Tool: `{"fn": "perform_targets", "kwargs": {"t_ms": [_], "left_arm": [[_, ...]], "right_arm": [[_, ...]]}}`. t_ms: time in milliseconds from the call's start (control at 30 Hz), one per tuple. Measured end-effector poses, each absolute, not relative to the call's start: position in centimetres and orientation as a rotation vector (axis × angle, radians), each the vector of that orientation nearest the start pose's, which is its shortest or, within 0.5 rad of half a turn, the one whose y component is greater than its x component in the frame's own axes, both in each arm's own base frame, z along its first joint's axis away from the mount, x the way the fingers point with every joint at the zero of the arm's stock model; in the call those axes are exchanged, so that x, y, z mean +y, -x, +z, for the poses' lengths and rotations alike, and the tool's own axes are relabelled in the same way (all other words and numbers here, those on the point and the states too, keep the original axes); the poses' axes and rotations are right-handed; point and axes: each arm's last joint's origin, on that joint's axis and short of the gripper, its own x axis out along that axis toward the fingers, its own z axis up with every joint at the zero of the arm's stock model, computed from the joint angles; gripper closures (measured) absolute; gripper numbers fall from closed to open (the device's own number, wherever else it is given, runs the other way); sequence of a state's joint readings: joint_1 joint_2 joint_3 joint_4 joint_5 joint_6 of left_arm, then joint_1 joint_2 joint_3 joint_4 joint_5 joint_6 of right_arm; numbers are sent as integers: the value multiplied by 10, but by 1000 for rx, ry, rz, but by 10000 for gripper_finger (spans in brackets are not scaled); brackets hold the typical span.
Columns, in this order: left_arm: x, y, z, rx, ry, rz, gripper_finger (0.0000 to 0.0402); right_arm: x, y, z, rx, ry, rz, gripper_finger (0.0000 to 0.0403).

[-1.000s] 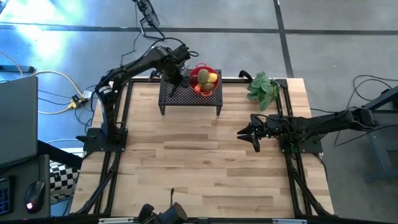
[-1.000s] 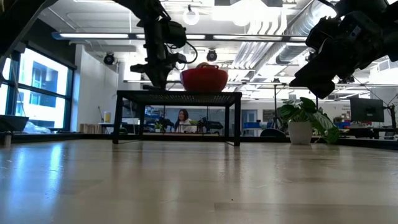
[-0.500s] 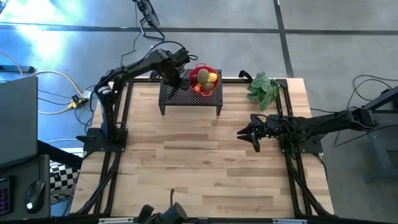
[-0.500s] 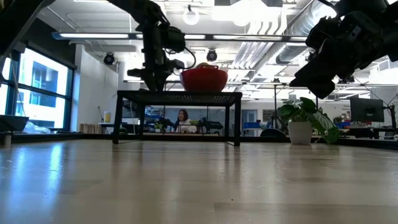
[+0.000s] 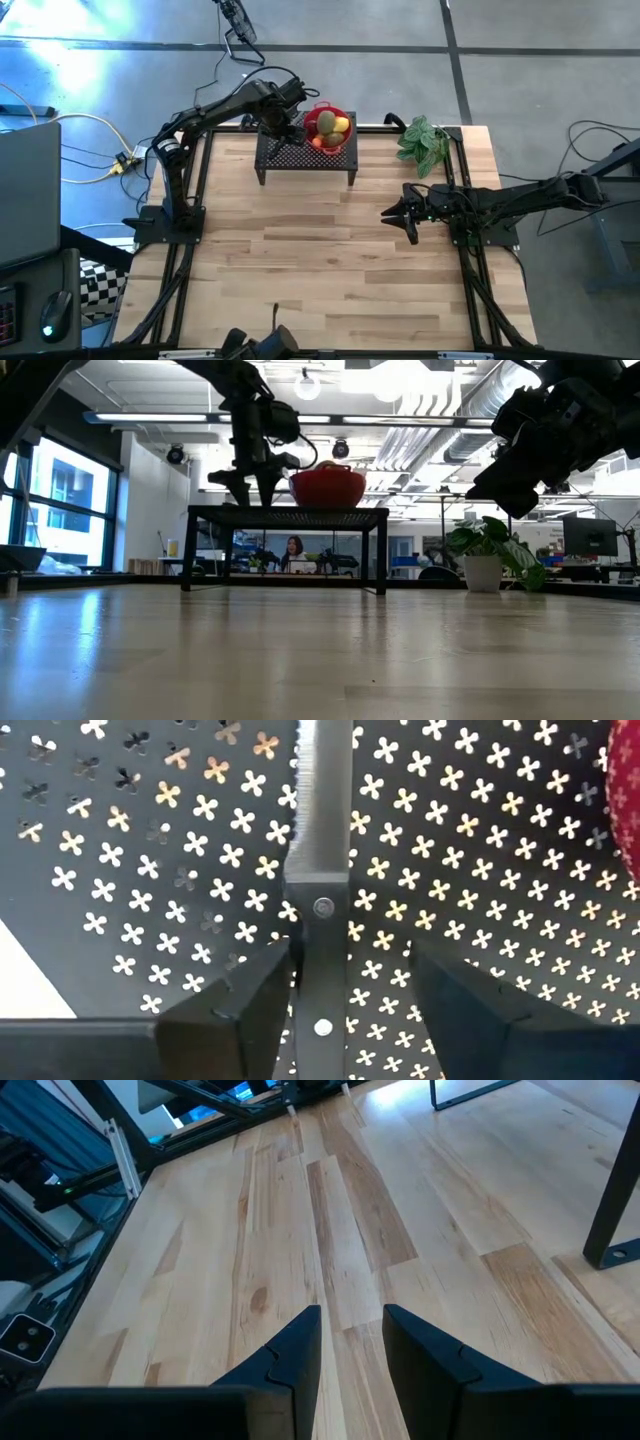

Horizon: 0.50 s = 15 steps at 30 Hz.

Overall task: Pick & Place Fruit
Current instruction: Return to Home Position

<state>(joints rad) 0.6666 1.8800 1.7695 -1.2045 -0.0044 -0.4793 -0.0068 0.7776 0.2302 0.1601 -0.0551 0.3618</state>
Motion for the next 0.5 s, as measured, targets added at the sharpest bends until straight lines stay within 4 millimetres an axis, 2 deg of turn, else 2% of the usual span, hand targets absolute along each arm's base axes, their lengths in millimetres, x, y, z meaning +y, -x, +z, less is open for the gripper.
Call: {"fn": "perform_targets", "kwargs": {"t_ms": [133,500], "left_arm": [[232,-294,300,1105,815,876,196],[231,-293,343,1027,779,855,195]], "right_arm": [[0,-162,176,391,-369,-23,300],[0,-162,176,392,-369,-23,300]]}}
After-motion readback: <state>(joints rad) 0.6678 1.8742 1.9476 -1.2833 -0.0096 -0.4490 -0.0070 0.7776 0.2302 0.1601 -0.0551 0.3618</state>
